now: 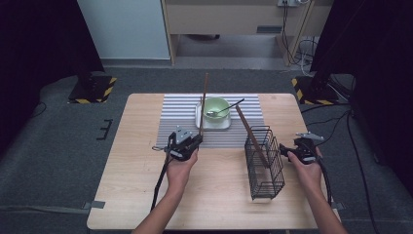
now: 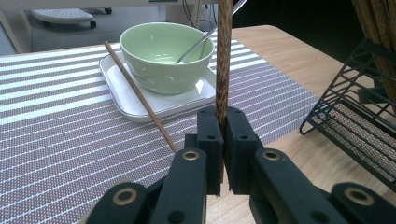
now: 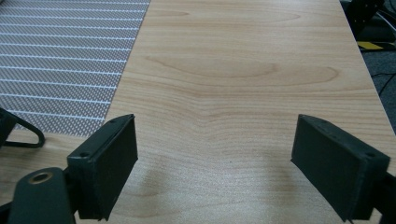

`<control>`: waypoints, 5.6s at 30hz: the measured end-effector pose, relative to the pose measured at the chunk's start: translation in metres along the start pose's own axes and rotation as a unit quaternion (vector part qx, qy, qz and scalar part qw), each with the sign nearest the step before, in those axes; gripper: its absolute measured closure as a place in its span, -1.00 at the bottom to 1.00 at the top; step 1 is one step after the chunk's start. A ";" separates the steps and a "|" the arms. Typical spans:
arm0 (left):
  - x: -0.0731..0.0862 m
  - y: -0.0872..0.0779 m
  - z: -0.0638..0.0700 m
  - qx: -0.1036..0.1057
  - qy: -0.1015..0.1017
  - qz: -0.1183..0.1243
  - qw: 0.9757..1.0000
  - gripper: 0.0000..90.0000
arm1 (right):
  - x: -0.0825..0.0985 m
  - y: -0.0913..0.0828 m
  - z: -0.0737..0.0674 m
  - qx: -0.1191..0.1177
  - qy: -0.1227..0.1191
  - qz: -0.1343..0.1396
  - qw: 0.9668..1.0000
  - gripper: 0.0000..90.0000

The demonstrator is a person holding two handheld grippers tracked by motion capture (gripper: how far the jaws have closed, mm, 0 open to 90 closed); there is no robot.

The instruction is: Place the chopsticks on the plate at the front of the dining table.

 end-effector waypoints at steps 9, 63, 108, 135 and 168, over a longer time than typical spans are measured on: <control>-0.005 0.004 0.000 -0.005 0.000 -0.001 1.000 0.91 | 0.010 0.006 0.000 0.011 -0.015 -0.014 1.000 -0.73; 0.010 0.056 -0.043 -0.100 -0.042 -0.021 0.994 0.90 | 0.012 0.007 -0.007 0.029 0.001 -0.024 0.999 -0.91; 0.044 0.066 -0.053 -0.112 -0.084 -0.063 0.988 0.90 | 0.012 0.007 -0.007 0.029 -0.001 -0.024 0.999 -0.91; 0.048 0.063 -0.059 -0.128 -0.089 -0.062 0.986 0.90 | 0.012 0.007 -0.007 0.029 -0.002 -0.023 0.999 -0.91; 0.038 0.059 -0.059 -0.143 -0.087 -0.043 0.985 0.90 | 0.012 0.007 -0.007 0.029 -0.001 -0.023 0.999 -0.91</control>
Point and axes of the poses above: each handheld gripper's, and its own axes: y roughly forward along the jaws, x roughly out of its underside, z roughly to its right, the point moved 7 cm from there along y, roughly forward along the jaws, and after that the axes turned 7 degrees about z, right-handed, at the moved point
